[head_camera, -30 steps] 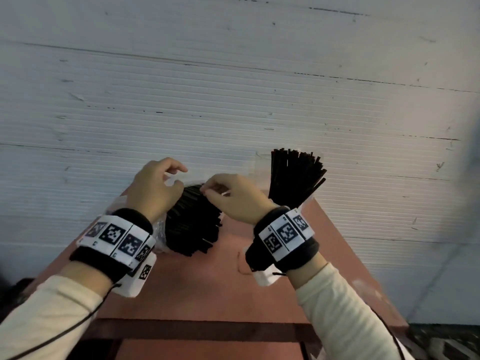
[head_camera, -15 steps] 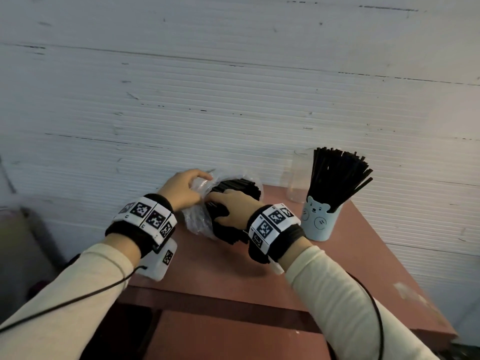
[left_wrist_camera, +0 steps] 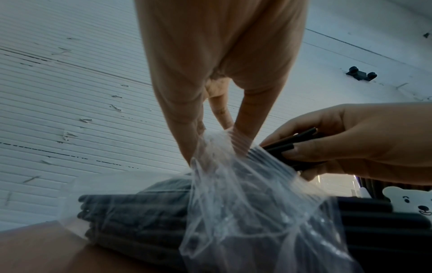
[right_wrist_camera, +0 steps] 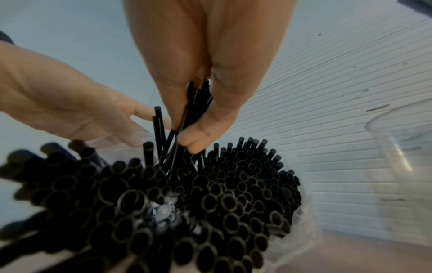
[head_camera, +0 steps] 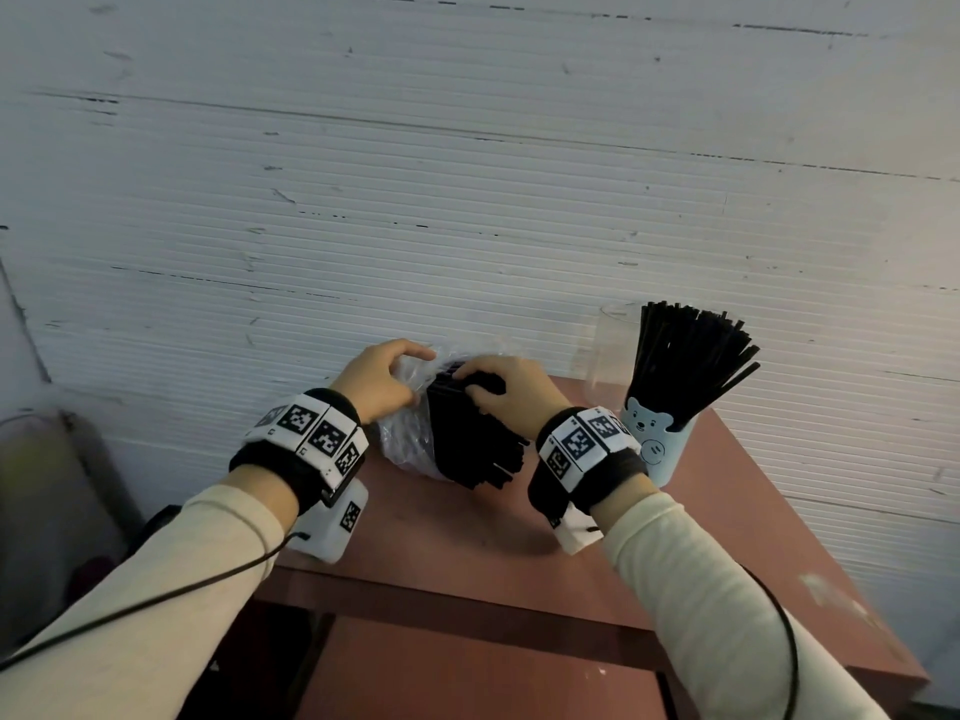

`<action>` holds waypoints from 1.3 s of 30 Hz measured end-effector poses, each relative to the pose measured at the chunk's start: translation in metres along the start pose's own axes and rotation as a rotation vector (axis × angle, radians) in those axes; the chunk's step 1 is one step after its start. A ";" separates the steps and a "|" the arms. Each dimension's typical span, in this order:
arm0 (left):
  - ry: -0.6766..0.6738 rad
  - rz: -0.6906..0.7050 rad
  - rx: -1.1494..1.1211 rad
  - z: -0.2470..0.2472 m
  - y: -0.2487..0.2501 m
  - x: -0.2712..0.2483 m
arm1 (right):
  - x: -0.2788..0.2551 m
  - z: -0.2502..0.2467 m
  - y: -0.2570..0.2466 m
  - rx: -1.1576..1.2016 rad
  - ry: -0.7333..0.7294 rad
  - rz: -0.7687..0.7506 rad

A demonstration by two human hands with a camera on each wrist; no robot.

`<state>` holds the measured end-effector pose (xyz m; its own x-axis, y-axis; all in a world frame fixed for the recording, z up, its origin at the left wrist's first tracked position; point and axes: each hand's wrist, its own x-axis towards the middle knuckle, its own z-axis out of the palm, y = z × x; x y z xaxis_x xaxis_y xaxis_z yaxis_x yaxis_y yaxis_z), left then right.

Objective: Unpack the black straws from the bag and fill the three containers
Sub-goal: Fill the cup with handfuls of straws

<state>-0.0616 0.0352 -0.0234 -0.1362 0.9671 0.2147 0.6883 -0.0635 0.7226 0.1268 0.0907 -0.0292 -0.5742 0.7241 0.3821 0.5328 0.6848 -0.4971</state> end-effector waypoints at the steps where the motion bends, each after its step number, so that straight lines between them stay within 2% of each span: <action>1: 0.003 -0.001 0.002 0.000 0.000 0.000 | 0.001 0.001 0.000 0.026 0.004 0.013; 6: -0.001 0.002 0.001 0.000 0.002 0.000 | 0.003 0.008 0.002 0.073 0.041 0.051; 10: -0.009 0.012 0.006 0.000 0.002 0.000 | 0.006 0.011 0.005 0.110 0.145 0.132; 13: -0.010 0.008 0.015 0.001 0.001 0.000 | 0.008 0.009 0.005 0.124 0.147 0.158; 24: 0.019 0.011 0.064 0.006 -0.005 0.002 | -0.018 -0.023 0.011 0.218 0.189 0.089; 28: 0.114 0.135 0.136 0.015 0.012 0.002 | -0.032 -0.043 0.014 0.208 0.201 0.065; 31: 0.023 0.273 0.151 0.026 0.040 -0.003 | -0.043 -0.057 0.013 0.168 0.213 0.035; 35: -0.178 0.264 0.306 0.042 0.068 0.006 | -0.057 -0.069 0.009 0.099 0.212 -0.011; 39: -0.162 0.298 0.362 0.060 0.079 0.015 | -0.072 -0.079 0.004 0.060 0.253 -0.046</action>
<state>0.0330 0.0599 -0.0026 0.1969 0.9474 0.2521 0.8877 -0.2815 0.3645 0.2189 0.0482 0.0027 -0.4187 0.6952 0.5843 0.4680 0.7166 -0.5172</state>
